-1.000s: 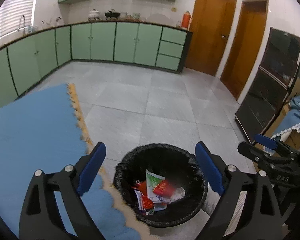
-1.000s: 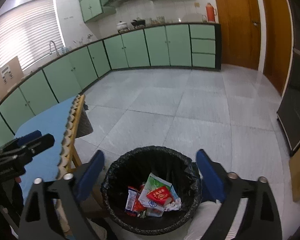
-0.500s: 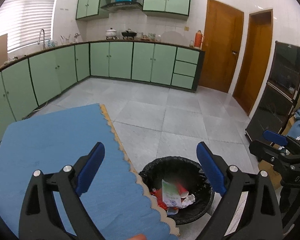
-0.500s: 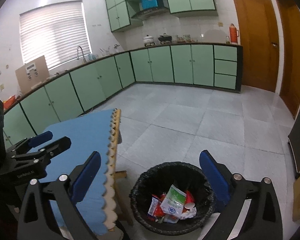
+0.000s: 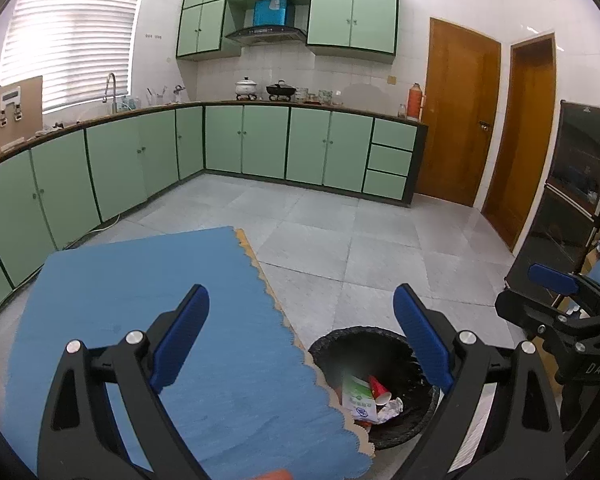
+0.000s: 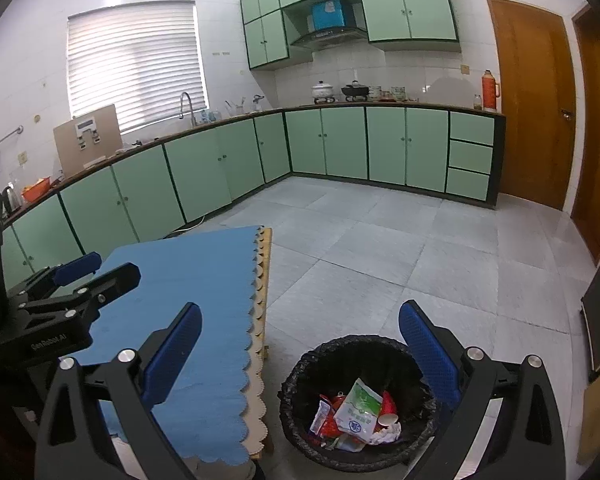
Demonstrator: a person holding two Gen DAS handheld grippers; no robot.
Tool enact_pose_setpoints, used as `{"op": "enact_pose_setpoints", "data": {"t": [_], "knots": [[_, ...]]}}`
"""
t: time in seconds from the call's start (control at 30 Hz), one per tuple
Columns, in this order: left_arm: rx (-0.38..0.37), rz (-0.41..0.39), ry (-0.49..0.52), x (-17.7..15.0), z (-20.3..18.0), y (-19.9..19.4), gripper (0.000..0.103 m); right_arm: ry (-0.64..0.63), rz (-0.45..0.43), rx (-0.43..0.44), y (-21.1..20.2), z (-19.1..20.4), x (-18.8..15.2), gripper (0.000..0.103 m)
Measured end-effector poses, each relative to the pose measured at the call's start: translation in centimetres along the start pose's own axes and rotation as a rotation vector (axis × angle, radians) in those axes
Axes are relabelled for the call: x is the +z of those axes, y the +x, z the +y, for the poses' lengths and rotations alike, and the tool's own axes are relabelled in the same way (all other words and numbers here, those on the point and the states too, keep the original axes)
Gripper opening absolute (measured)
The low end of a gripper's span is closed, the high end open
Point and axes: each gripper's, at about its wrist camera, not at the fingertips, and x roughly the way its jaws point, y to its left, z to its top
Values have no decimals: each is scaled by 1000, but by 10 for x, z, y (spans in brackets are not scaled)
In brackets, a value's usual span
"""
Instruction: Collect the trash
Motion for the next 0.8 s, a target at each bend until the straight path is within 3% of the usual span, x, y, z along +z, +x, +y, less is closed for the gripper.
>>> {"op": "enact_pose_setpoints", "data": {"t": [0.8], "knots": [[32,-46,6,-3,8,-30,90,-24,-17,22,-7,17,0,97]]}}
